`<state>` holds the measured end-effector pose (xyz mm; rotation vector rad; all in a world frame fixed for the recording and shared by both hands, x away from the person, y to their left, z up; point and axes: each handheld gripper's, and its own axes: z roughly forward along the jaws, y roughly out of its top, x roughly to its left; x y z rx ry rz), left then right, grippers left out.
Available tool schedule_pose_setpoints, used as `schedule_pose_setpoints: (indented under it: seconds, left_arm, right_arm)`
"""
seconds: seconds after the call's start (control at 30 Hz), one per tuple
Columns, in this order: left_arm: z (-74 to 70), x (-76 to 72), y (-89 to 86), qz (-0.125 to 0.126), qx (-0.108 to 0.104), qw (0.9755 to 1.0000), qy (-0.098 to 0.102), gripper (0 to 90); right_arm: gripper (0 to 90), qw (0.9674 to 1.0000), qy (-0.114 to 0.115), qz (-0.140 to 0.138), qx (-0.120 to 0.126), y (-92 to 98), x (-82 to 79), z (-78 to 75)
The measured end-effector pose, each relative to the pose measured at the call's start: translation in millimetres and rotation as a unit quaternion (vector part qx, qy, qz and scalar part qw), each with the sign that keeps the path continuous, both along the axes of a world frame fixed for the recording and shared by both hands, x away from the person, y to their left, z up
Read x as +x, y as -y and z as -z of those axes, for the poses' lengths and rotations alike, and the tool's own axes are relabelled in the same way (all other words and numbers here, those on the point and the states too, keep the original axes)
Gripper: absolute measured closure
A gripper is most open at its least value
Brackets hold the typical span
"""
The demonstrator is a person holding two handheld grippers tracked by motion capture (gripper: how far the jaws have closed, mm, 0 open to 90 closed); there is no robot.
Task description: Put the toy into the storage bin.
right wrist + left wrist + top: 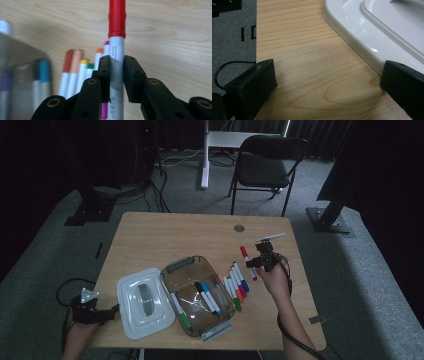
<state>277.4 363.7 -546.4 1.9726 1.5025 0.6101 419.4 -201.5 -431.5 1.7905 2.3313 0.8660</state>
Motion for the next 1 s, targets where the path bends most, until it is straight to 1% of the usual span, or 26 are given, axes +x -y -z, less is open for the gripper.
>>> schedule_pose_setpoints:
  seconds: [0.07, 0.1, 0.2, 0.33, 0.47, 0.6, 0.63, 0.67, 0.7, 0.77, 0.83, 0.93, 1.0]
  left_arm:
    - [0.0, 0.0, 0.0, 0.0, 0.0, 1.0, 0.0, 0.8]
    - [0.0, 0.0, 0.1, -0.001, 0.0, 1.0, 0.0, 0.8]
    - [0.0, -0.2, 0.2, -0.001, 0.0, 1.0, 0.0, 0.8]
    - [0.0, -0.1, 0.2, -0.002, 0.0, 1.0, 0.0, 0.8]
    - [0.0, 0.0, 0.1, -0.001, 0.0, 1.0, 0.001, 0.8]
    - [0.0, -0.1, 0.1, -0.001, 0.0, 1.0, 0.001, 0.8]
    - [0.0, 0.0, 0.1, -0.001, 0.0, 1.0, 0.0, 0.8]
    - [0.0, 0.0, 0.2, -0.001, 0.0, 1.0, 0.001, 0.8]
    - [0.0, 0.0, 0.1, -0.001, 0.0, 1.0, 0.0, 0.8]
    - [0.0, 0.0, 0.1, -0.001, 0.0, 1.0, 0.001, 0.8]
    - [0.0, -0.1, 0.1, -0.001, 0.0, 1.0, 0.0, 0.8]
    - [-0.1, -0.1, 0.1, -0.001, 0.001, 1.0, 0.0, 0.8]
    - [-0.1, -0.1, 0.1, -0.001, 0.0, 1.0, 0.0, 0.8]
  right_arm:
    - [76.6, 0.9998, 0.003, -0.008, 0.019, -2.2, -5.8, -9.0]
    - [76.6, 0.9996, 0.005, -0.014, 0.023, -4.5, -8.8, -13.5]
    - [76.6, 0.9987, 0.022, -0.032, 0.032, -14.0, -18.7, -28.5]
    - [76.6, 0.997, 0.041, -0.052, 0.04, -27.0, -27.7, -43.9]
    - [76.6, 0.9943, 0.052, -0.077, 0.052, -44.7, -35.7, -56.9]
    - [76.6, 0.9916, 0.061, -0.1, 0.055, -62.8, -43.3, -66.9]
    - [76.6, 0.9905, 0.061, -0.105, 0.064, -66.8, -45.2, -69.5]
    - [76.6, 0.9891, 0.068, -0.111, 0.068, -71.8, -47.6, -72.6]
    - [76.5, 0.9885, 0.069, -0.115, 0.069, -75.0, -48.7, -74.2]
    - [76.5, 0.9865, 0.069, -0.127, 0.077, -83.4, -52.1, -77.4]
    - [76.6, 0.9851, 0.069, -0.138, 0.076, -92.6, -55.7, -78.7]
    - [76.6, 0.983, 0.062, -0.154, 0.077, -105.2, -60.2, -76.7]
    - [76.6, 0.9822, 0.056, -0.161, 0.078, -115.0, -63.2, -72.1]
